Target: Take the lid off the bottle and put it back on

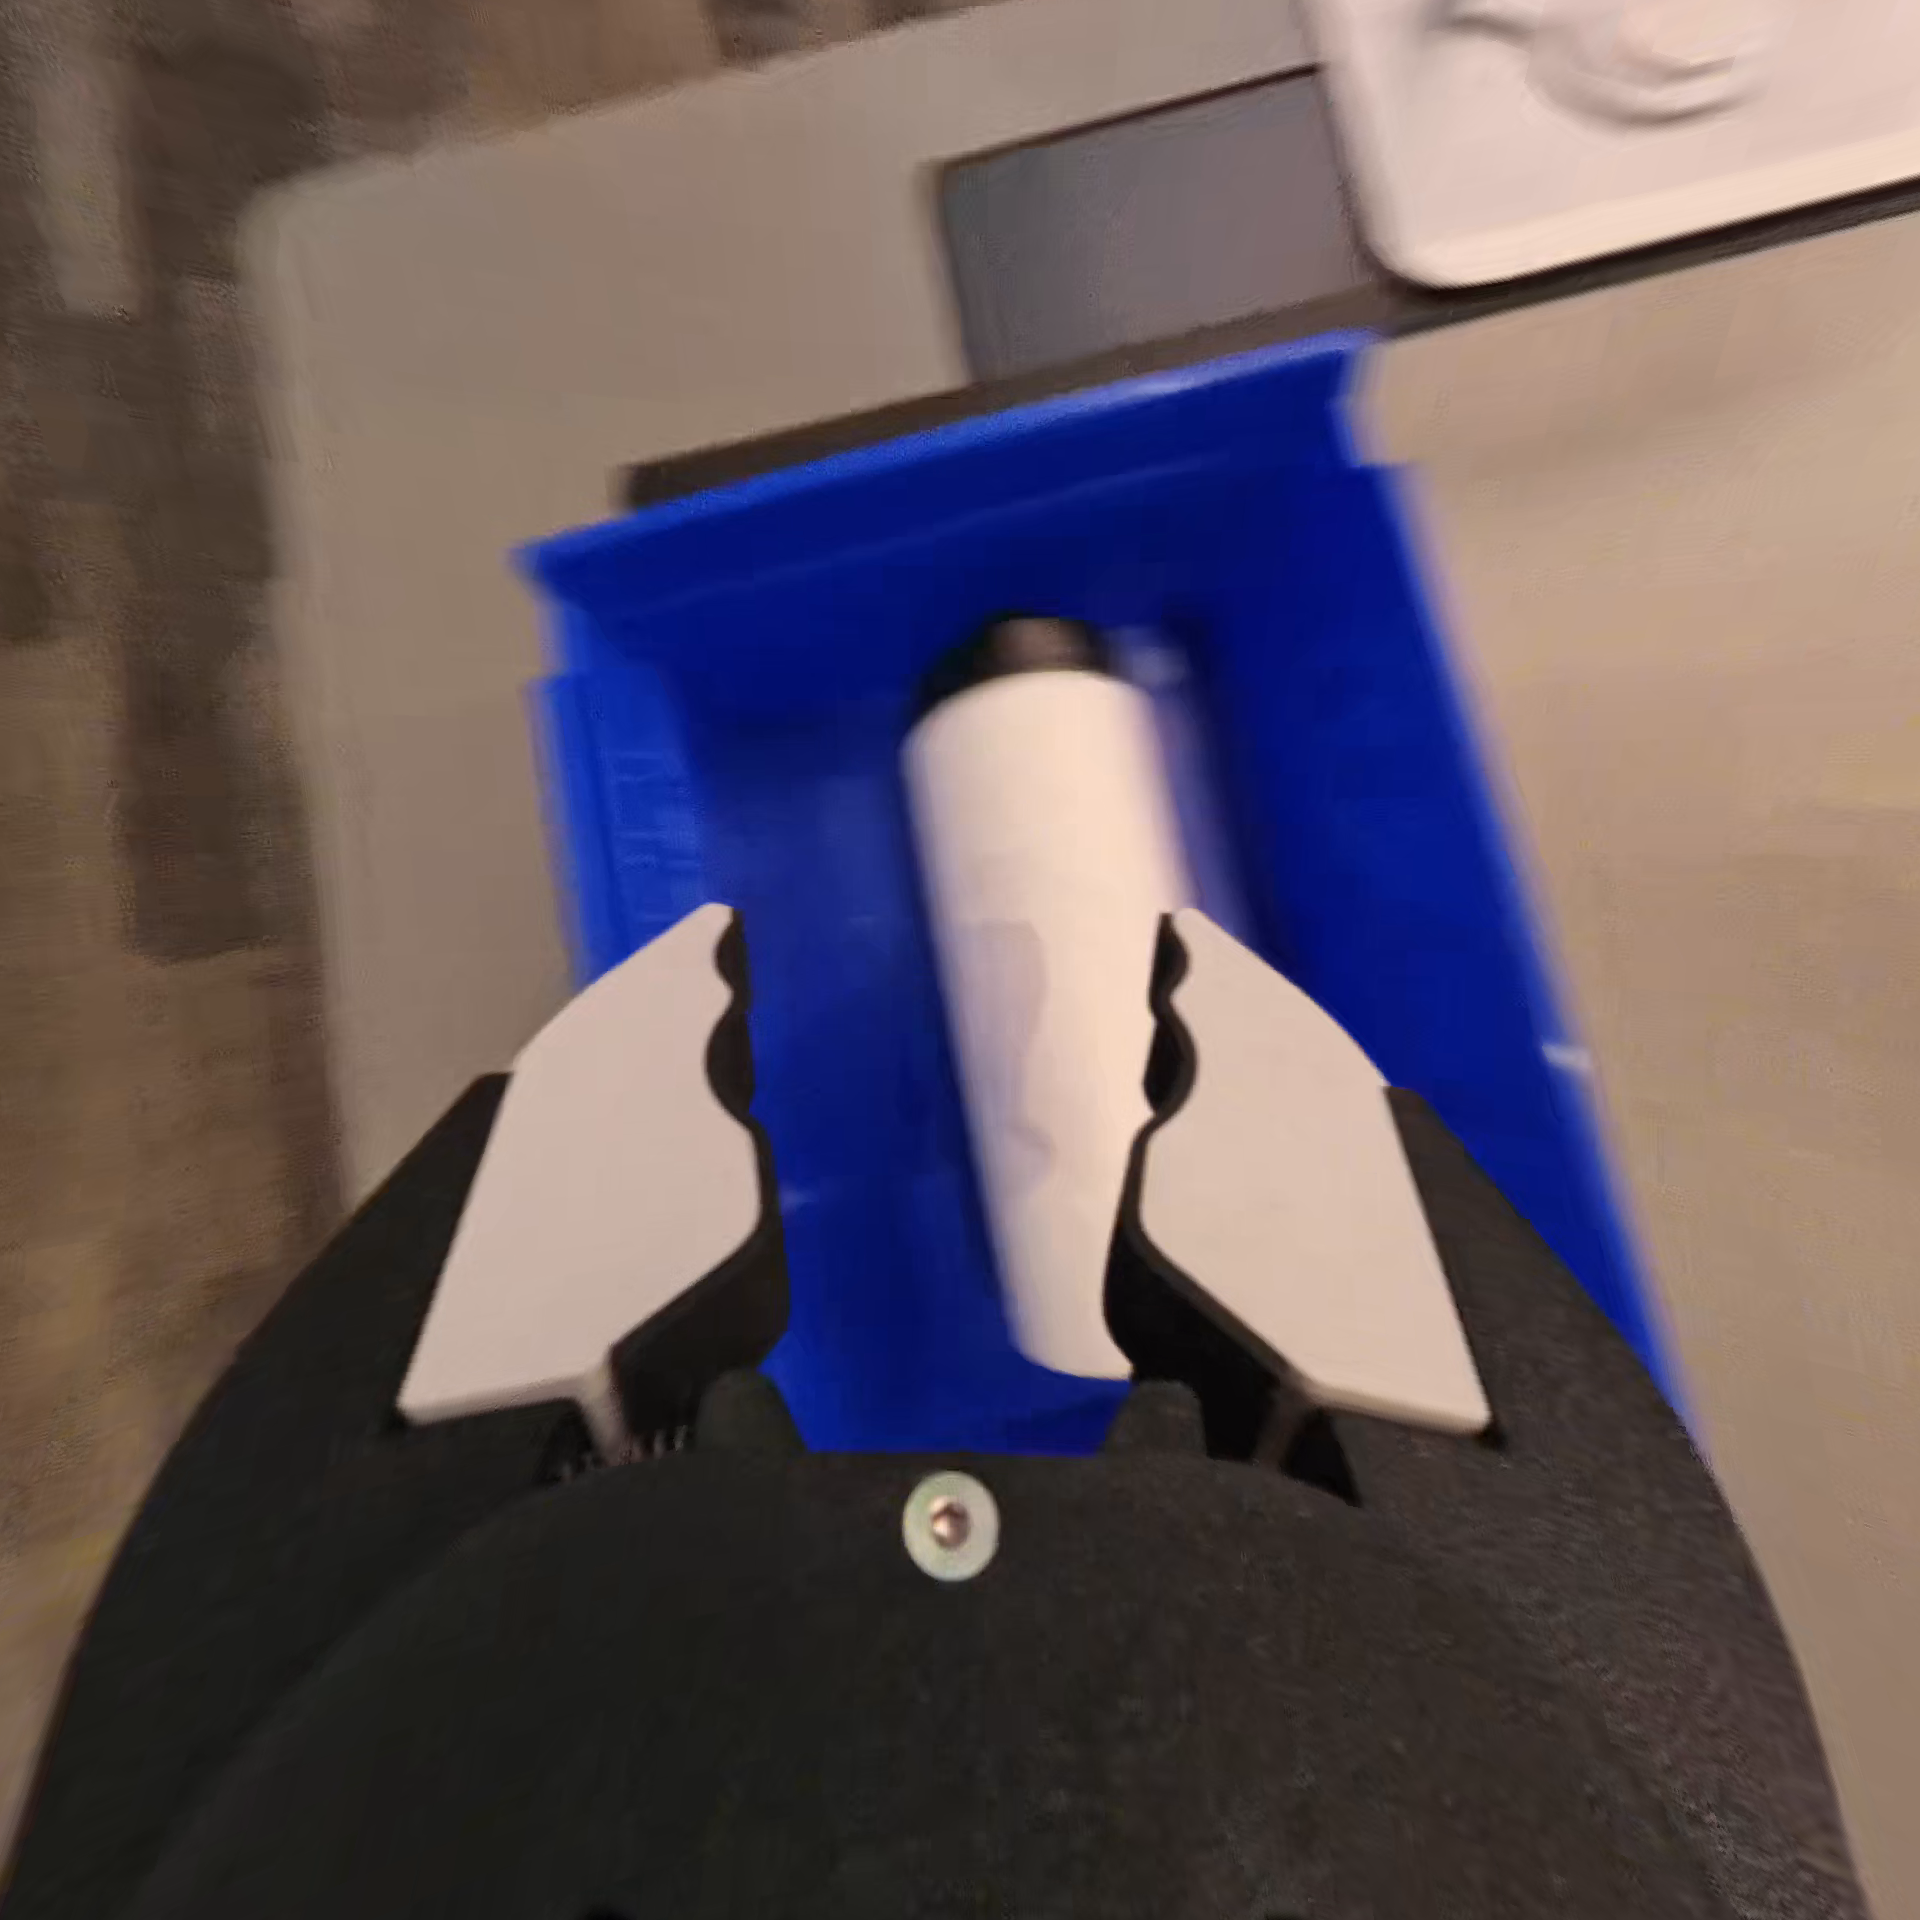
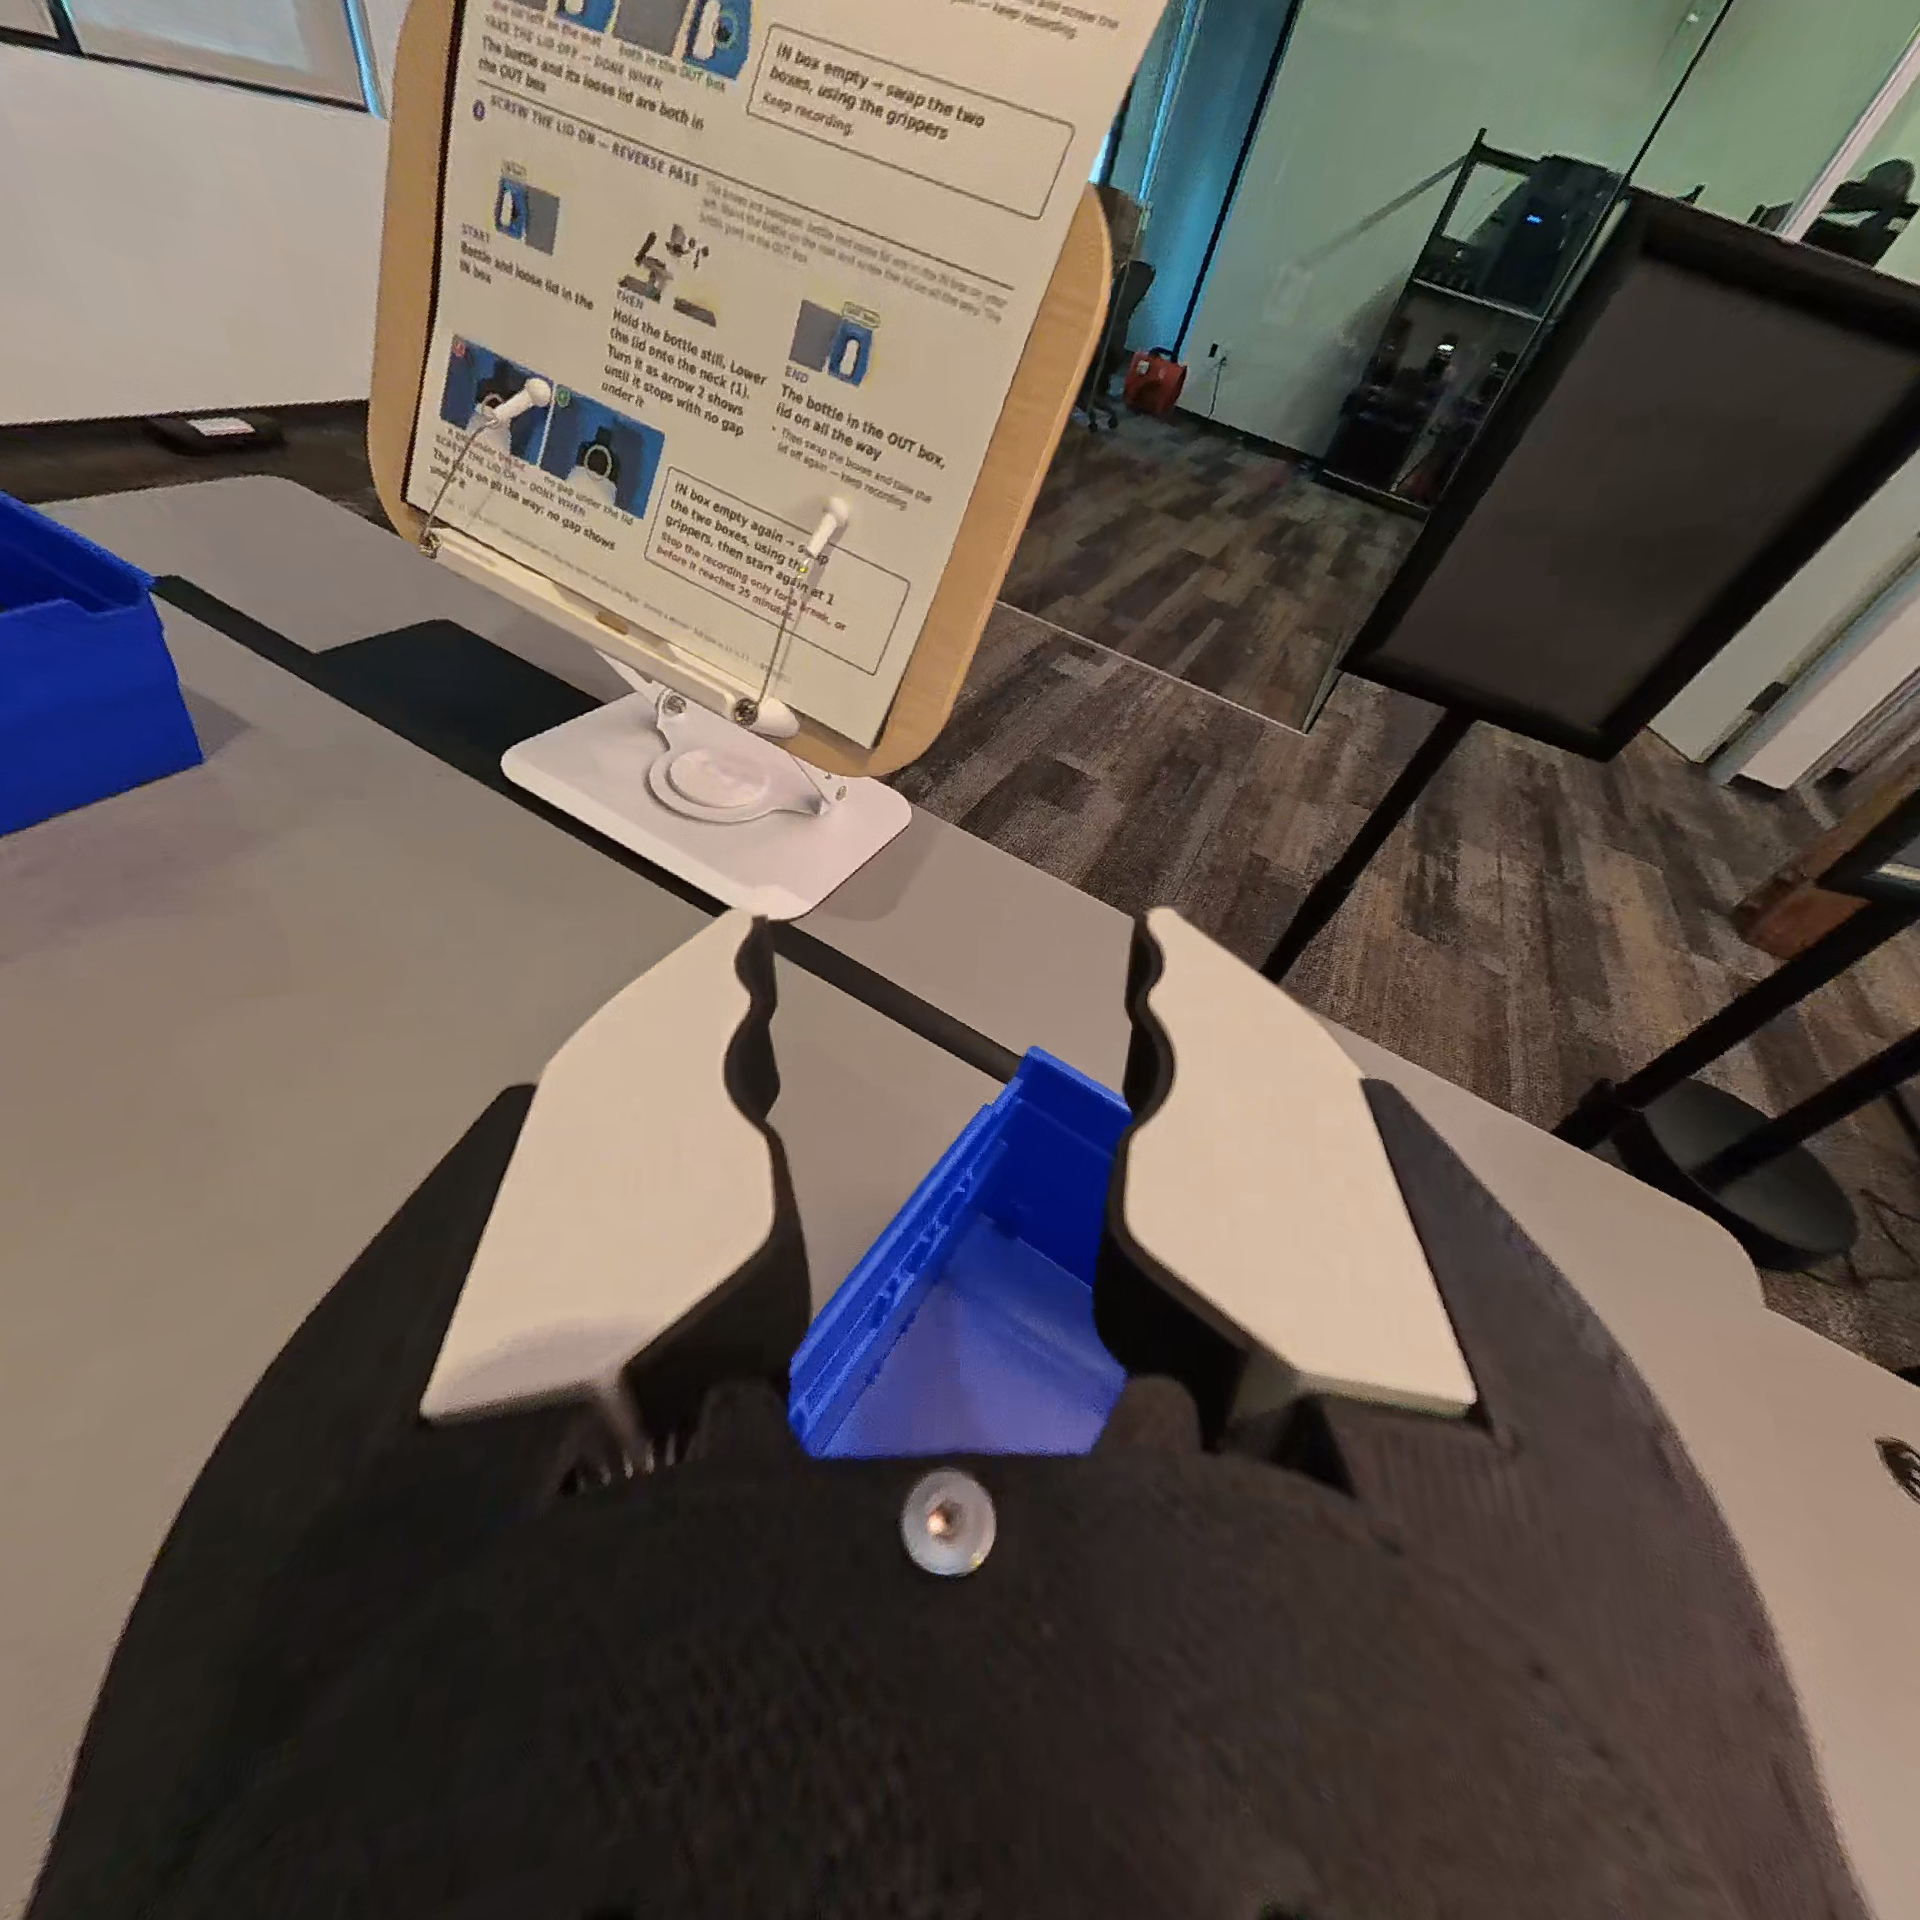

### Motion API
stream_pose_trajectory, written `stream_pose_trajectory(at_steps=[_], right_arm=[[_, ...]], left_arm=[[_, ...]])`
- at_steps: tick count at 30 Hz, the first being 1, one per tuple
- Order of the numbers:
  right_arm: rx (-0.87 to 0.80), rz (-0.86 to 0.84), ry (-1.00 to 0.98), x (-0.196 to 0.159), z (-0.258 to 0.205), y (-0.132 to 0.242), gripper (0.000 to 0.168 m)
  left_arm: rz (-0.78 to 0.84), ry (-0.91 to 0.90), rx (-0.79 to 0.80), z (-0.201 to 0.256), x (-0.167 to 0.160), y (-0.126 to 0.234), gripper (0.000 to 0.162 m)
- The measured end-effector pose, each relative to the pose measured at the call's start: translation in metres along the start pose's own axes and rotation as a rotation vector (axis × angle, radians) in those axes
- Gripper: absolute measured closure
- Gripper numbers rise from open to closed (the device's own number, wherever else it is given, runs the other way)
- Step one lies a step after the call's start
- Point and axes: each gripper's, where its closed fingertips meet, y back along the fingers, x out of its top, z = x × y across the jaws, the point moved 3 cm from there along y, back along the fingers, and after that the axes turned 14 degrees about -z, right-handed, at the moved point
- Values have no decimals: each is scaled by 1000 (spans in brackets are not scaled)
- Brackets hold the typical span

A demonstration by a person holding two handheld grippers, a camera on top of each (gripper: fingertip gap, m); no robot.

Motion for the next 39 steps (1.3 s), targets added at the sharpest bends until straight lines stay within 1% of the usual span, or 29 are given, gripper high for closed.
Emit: stream_pose_trajectory(at_steps=[1, 2, 3, 5, 7, 8, 10, 12, 13, 15, 22, 24, 27, 29, 33, 39], right_arm=[[15, -6, 0, 0, -3, -1, 101], [28, -12, 2, -1, -5, -2, 101], [36, -17, 1, -1, -6, -3, 101], [36, -30, 5, -3, -8, -4, 101], [34, -40, 14, -3, -10, -5, 101], [33, -46, 18, -4, -10, -6, 101], [29, -55, 27, -4, -11, -7, 101], [37, -71, 37, -6, -13, -9, 101], [39, -81, 42, -7, -14, -11, 101], [39, -101, 58, -9, -16, -14, 101], [42, -160, 104, -16, -24, -26, 101], [41, -174, 116, -18, -26, -29, 101], [39, -187, 126, -20, -27, -31, 101], [44, -190, 128, -20, -29, -32, 101], [43, -205, 138, -22, -30, -33, 101], [55, -201, 127, -21, -31, -32, 101]], left_arm=[[-21, -5, -110, 16, -2, -2, 80], [-57, -7, -186, 28, -4, -8, 70], [-102, 0, -201, 32, -4, -17, 60], [-217, 35, -97, 25, -10, -40, 58], [-337, 16, -4, 23, -20, -61, 58], [-391, 14, 8, 25, -24, -69, 61], [-493, 10, 6, 31, -34, -84, 62], [-545, 10, 1, 34, -38, -94, 62], [-560, 16, -10, 36, -39, -96, 65], [-571, 11, -20, 38, -39, -100, 77], [-563, -24, 3, 33, -37, -102, 78], [-521, -27, 11, 31, -30, -101, 81], [-417, -51, 19, 28, -12, -97, 84], [-383, -67, 8, 28, -5, -96, 90], [-410, -110, 10, 27, -4, -97, 90], [-500, -141, 48, 18, -9, -111, 81]])
